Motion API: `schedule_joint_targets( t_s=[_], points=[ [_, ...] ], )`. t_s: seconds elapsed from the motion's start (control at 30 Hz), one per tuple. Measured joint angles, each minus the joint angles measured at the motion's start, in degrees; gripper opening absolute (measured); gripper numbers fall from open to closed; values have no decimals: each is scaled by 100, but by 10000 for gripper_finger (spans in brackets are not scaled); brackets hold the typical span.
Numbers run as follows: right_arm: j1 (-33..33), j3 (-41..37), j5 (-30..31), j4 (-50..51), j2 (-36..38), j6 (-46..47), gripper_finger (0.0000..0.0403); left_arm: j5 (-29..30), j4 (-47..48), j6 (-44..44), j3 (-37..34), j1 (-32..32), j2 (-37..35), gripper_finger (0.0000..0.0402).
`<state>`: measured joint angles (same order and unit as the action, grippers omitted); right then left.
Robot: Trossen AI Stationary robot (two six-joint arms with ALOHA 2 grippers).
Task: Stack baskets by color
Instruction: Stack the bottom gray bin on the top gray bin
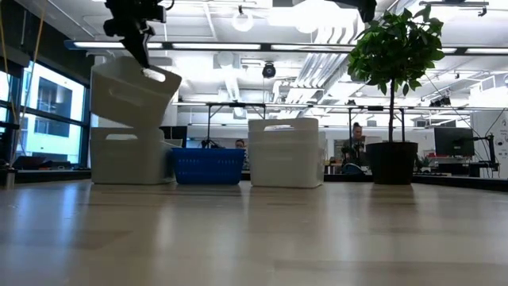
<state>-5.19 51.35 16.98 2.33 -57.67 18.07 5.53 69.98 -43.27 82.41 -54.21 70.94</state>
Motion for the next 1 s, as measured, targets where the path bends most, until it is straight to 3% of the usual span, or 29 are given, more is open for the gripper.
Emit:
schedule_joint_targets(
  t_s=[0.2, 0.6, 1.0],
  points=[
    [0, 0, 63, 0, 0, 9, 202, -400, -101, -7, -2, -165, 165, 0],
    [0, 0, 66, 0, 0, 138, 202, -26, -152, -28, -364, -184, 803, 0],
    [0, 0, 172, 0, 0, 113, 202, -1172, -667, -44, -435, -322, 871, 0]
  ],
)
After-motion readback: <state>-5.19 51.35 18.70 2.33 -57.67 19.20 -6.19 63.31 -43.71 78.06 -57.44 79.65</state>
